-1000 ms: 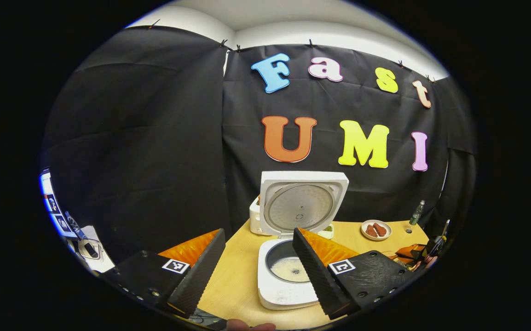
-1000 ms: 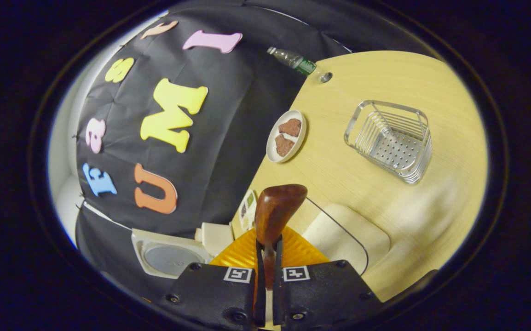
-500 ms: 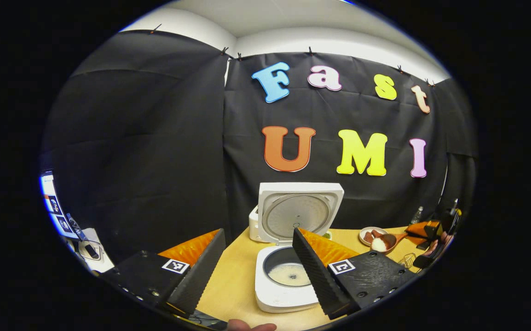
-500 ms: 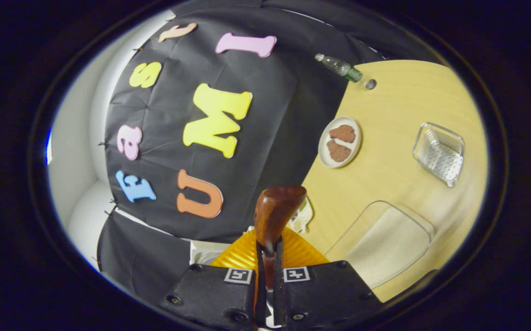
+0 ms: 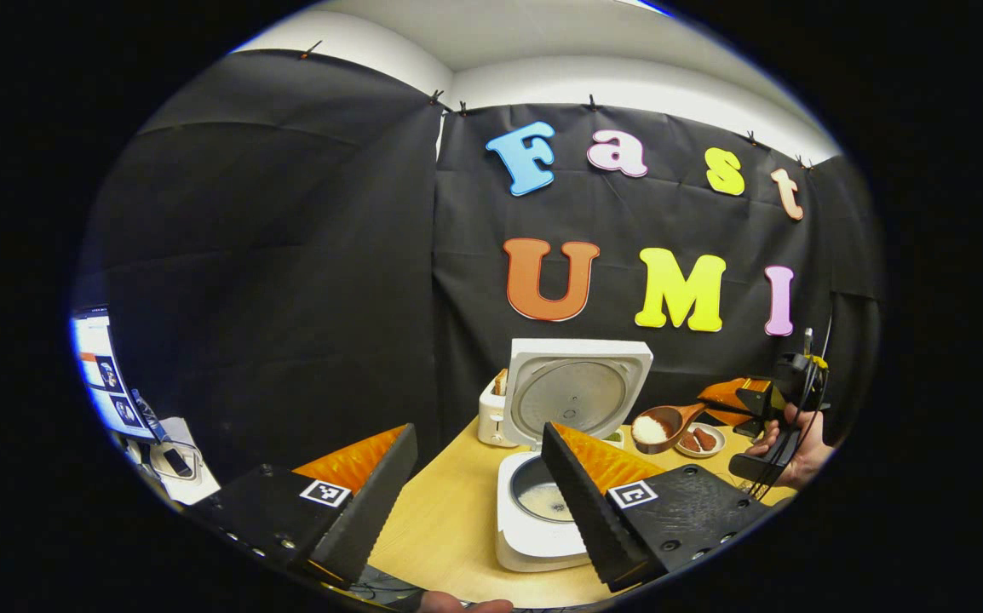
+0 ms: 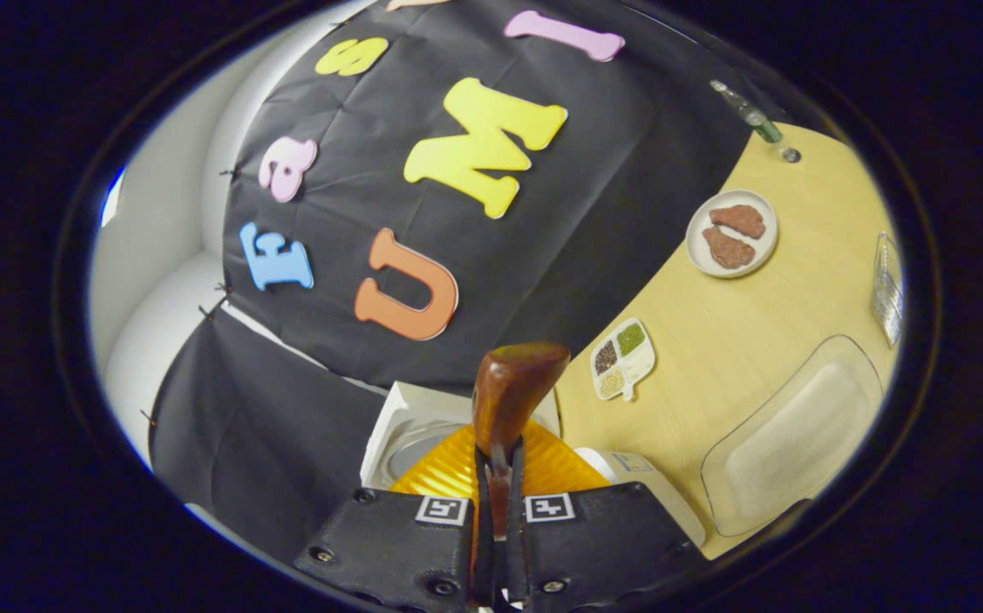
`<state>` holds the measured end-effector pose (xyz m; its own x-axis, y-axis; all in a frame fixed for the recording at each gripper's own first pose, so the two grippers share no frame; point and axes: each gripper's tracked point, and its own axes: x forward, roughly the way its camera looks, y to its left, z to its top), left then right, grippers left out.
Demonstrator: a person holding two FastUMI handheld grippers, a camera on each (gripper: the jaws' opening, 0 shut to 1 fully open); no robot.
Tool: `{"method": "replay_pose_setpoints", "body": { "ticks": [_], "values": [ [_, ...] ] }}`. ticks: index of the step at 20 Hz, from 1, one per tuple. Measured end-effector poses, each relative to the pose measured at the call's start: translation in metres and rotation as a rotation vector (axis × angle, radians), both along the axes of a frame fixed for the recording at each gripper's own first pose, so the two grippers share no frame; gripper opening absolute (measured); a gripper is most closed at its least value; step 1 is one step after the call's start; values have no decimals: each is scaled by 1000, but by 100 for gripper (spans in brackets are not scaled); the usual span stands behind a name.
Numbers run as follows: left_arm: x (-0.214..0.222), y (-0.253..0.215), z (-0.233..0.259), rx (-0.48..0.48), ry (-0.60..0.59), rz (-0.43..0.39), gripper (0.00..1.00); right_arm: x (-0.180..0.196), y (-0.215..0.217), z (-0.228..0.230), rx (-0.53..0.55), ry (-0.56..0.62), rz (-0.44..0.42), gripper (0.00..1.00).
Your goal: Close the left gripper, press the button to open the rice cooker; take a wooden spoon from the chopstick holder with the right hand, scoop a spoonful of rice and pour it into the rice cooker, then put the wooden spoon back into the chopstick holder.
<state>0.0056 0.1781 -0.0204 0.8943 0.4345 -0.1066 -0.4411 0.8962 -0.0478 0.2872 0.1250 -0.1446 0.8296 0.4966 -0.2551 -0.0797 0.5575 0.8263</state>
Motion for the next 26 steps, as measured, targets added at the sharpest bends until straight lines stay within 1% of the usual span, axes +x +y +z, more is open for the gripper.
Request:
{"method": "replay_pose_setpoints", "body": {
  "ticks": [4, 9, 14, 22, 26],
  "values": [
    [-8, 2, -11, 9, 19, -11, 94, 6, 31, -12, -194, -56, 37, 11],
    [-15, 12, -19, 13, 32, -2, 94, 5, 55, -13, -431, -153, 71, 11],
    [-16, 22, -23, -12, 22, 14, 94, 4, 76, -9, -592, -250, 123, 11],
    [-13, 23, -32, -35, 15, 9, 94, -5, 103, 14, -862, -473, 201, 11],
    [-11, 24, -35, -32, 13, 10, 94, -17, 116, 31, -1025, -641, 243, 11]
  ]
}}
